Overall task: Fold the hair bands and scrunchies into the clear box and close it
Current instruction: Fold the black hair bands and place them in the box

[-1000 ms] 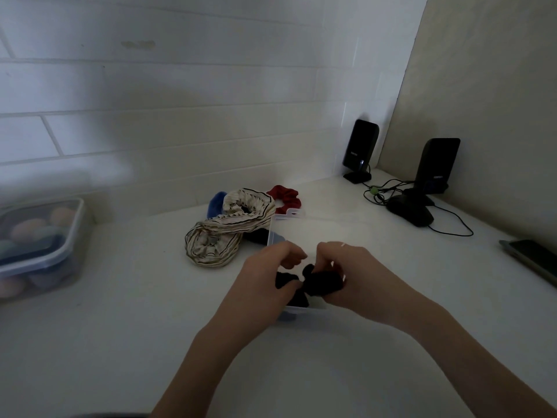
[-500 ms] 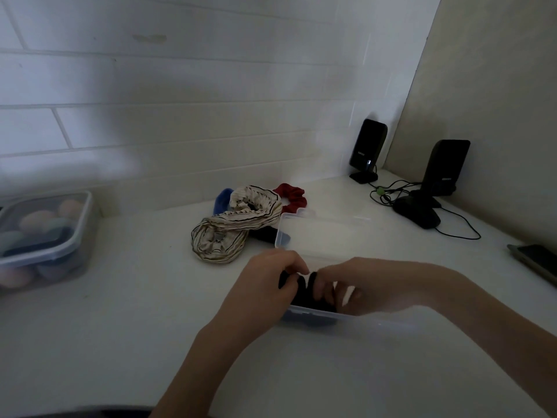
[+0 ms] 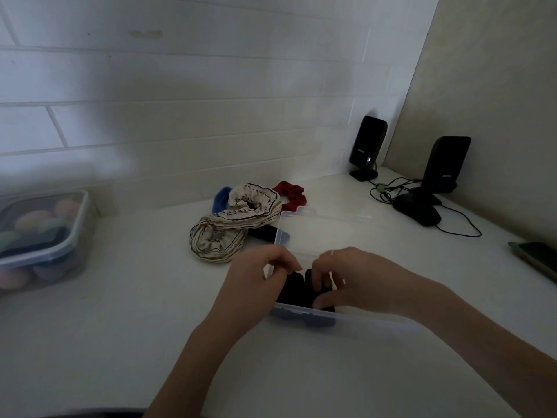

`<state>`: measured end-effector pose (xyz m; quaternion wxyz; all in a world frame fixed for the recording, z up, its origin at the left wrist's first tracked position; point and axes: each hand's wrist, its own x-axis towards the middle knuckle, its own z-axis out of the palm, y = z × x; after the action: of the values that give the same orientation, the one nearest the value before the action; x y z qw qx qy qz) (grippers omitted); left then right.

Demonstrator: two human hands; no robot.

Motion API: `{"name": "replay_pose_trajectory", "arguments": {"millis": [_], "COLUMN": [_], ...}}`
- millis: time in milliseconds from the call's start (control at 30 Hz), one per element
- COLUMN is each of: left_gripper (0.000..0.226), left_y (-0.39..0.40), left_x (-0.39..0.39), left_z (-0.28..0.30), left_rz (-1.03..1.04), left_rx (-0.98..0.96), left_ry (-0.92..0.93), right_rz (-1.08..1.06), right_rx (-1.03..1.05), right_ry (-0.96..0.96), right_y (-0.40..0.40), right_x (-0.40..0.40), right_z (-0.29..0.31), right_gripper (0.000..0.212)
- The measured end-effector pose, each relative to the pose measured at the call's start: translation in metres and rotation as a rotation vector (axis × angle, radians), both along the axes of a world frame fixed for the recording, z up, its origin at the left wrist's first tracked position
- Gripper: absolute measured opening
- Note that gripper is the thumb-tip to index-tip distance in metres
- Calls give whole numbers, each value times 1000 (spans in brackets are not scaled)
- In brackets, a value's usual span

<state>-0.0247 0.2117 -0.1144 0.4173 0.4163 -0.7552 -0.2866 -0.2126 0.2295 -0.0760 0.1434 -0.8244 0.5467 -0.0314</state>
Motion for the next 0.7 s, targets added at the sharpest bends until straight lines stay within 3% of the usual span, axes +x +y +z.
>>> {"name": "replay_pose_trajectory", "arguments": {"millis": [167, 300, 533, 700], "left_gripper": [40, 38, 44, 44], "left_y": [-1, -1, -3, -2], "left_x": [2, 1, 0, -2], "left_z": [0, 0, -2, -2], "left_rz": [-18, -17, -8, -4], "left_rx": [9, 16, 12, 7], "left_ry": [39, 65, 61, 49], "right_rz": [-59, -53, -8, -66], "right_rx": [19, -4, -40, -103], "right_ry": [-49, 48, 315, 321], "right_y": [2, 5, 3, 3], "right_x": [-7, -1, 12, 14], "right_z": [14, 11, 5, -4], "right_gripper": [39, 55, 45, 40]}}
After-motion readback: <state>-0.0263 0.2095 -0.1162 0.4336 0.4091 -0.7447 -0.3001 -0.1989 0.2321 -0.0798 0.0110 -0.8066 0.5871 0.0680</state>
